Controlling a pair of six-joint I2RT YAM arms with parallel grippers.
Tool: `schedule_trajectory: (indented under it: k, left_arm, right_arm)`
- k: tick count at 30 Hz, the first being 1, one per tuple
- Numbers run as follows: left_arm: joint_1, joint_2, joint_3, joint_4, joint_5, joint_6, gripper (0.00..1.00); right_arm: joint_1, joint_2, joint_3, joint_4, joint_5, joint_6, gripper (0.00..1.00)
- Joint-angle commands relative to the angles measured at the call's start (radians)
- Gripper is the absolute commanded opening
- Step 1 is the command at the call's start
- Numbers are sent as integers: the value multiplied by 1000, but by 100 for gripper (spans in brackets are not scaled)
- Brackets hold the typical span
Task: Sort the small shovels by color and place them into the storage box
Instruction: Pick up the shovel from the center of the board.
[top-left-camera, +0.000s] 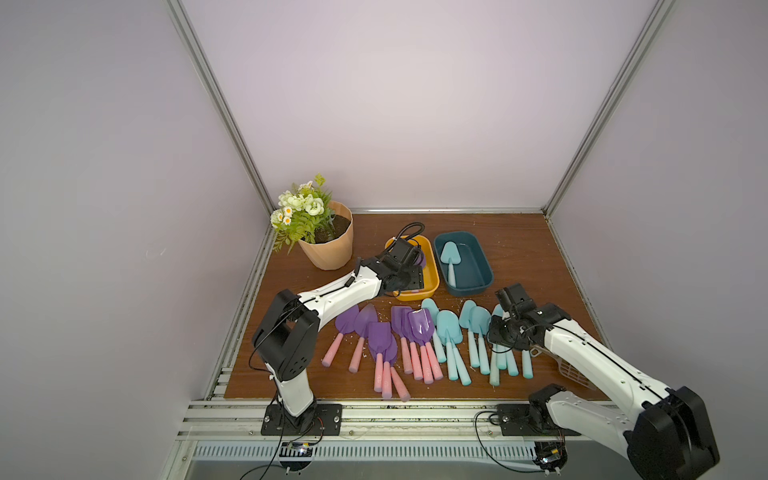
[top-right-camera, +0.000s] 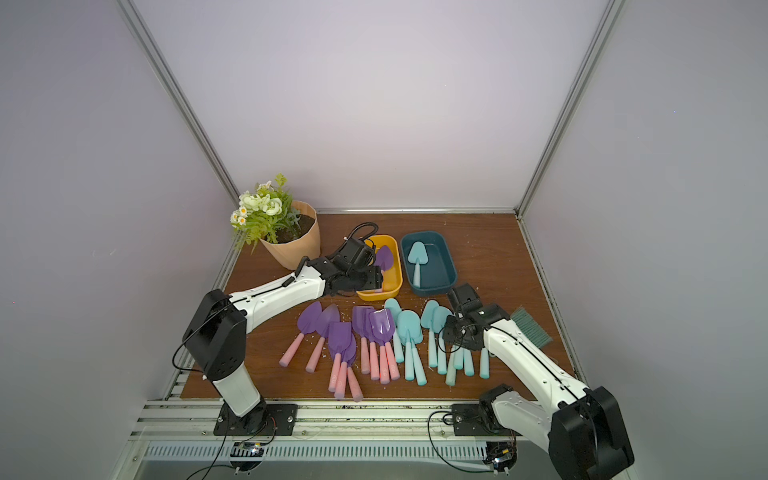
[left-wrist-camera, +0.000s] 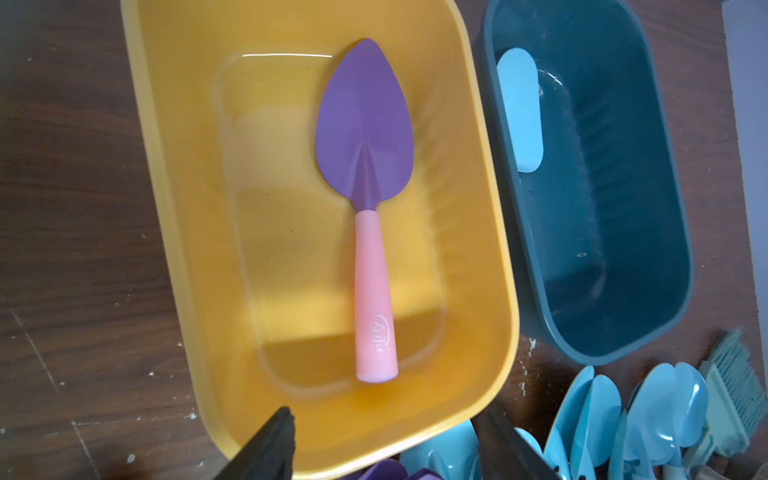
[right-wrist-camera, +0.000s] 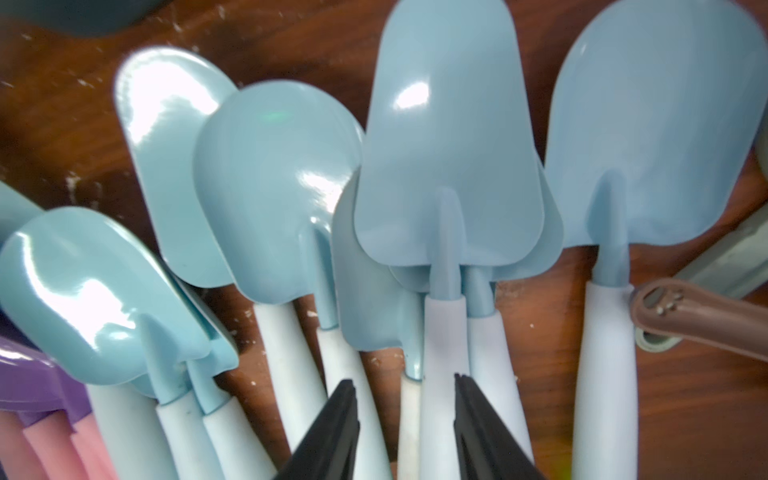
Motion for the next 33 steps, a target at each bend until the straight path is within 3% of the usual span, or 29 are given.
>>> schedule_trajectory:
  k: [1, 17, 21, 29, 33]
  left_arm:
    - [-1, -5, 16, 6, -26, 1, 72]
    - [-1, -37, -3, -10, -44, 7, 72]
    - [-1, -39, -1, -12, -44, 7, 72]
    - [-1, -53, -13, -12, -56, 0, 72]
    - [-1, -58, -18, -10, -56, -2, 72]
  right_arm:
    - [5, -31, -17, -55, -8, 29, 41]
    - [5, -4, -77, 4, -36, 42, 39]
    - [5, -1, -82, 26, -33, 45, 33]
    - [5, 17, -115, 57, -39, 47, 31]
    - [5, 22, -108, 61, -34, 52, 21]
